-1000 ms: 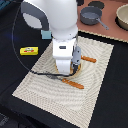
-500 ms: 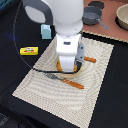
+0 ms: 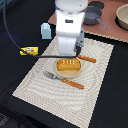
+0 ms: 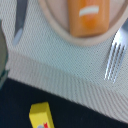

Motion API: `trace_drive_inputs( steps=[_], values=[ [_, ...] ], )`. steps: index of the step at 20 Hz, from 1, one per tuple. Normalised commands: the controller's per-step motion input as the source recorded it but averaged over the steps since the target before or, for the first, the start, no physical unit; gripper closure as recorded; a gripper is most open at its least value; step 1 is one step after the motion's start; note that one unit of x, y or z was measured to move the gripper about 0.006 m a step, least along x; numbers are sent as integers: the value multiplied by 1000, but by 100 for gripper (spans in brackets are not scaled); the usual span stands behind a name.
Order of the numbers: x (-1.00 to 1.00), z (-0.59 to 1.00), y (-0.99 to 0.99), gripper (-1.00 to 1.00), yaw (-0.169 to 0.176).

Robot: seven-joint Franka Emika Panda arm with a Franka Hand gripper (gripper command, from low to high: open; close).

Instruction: Place the bread, butter, and milk from the table onto the serving area.

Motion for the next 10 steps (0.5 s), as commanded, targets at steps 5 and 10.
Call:
trace_drive_inputs(
  steps=[5, 10],
  values=[
    [-1000, -306, -12, -100, 0],
    [-1000, -358, -11, -100, 0]
  ],
)
